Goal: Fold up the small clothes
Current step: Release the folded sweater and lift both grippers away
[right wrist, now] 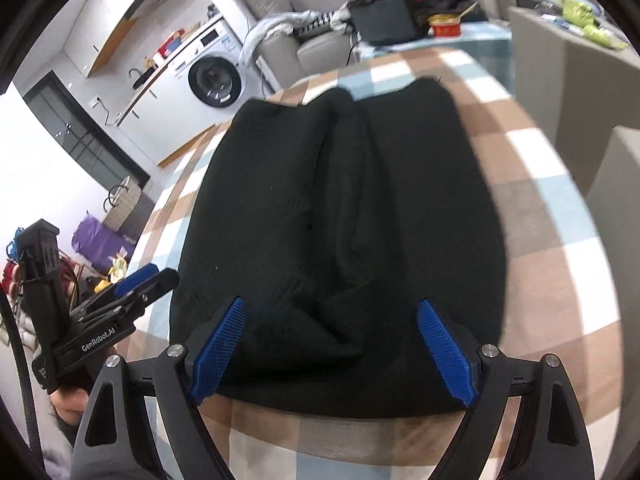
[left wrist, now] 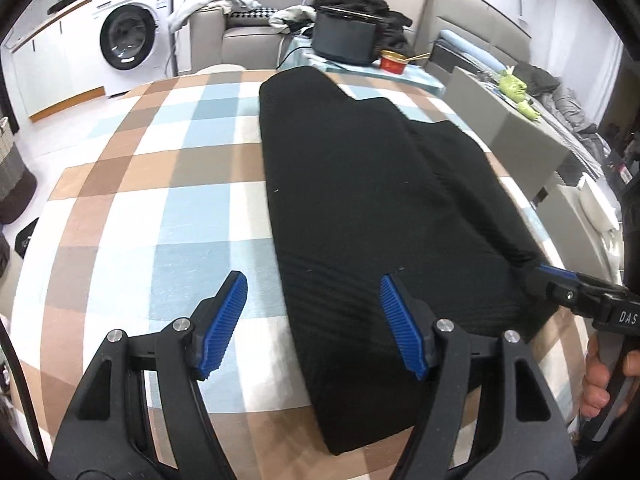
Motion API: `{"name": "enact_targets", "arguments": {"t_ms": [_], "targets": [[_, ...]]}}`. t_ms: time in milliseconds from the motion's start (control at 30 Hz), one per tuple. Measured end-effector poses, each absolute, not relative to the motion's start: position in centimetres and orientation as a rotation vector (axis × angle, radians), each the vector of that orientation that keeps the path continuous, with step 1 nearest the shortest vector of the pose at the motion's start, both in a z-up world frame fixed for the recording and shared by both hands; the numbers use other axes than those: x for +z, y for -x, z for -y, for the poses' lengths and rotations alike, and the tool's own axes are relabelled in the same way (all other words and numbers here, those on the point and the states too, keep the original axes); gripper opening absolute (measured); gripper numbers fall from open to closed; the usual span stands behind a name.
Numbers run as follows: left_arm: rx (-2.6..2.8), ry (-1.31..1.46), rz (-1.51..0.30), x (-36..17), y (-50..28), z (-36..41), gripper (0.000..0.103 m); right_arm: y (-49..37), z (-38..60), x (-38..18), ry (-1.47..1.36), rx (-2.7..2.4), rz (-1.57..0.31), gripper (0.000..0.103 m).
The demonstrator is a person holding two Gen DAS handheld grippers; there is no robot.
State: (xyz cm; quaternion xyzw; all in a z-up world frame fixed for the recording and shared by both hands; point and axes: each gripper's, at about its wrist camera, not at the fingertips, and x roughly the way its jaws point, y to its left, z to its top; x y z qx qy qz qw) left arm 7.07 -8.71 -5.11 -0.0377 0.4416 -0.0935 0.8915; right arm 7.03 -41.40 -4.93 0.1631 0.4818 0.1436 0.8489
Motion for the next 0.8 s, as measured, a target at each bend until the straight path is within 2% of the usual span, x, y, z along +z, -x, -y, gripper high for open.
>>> {"name": "enact_targets", "arguments": {"t_ms": [233, 367, 433, 700, 767, 800], "targets": [[-0.165, 0.091, -0.950, -6.2, -7.3, 8.0, 0.073, -8.3, 41.0, -5.9, -0.374, 0.312, -1.037, 0.088], [-0.165, 0.096, -0.953, -6.4, -7.3, 7.9, 0.075, -8.7, 41.0, -5.9, -0.381, 0.322, -1.048, 0.077], [-0.162, 0.094, -0.953, -6.5, -7.3, 7.8, 0.075, -8.7, 41.7, -5.7, -0.423, 0.342, -1.055, 0.069], [-0.170, 0.108, -0.967, -7.0, -7.6, 8.1, 0.077, -7.3, 44.2, -5.4, -0.471, 0.291, -1.044, 0.068], [-0.177, 0.109, -0.969, -7.0, -7.8, 8.3, 0.077, -7.7, 44.1, -6.0, -0.506, 0.315, -1.043, 0.061], [-0.179, 0.107, -0.968, -7.0, -7.8, 8.4, 0.077, -8.0, 44.0, -6.2, -0.525, 0.328, -1.041, 0.054]]}}
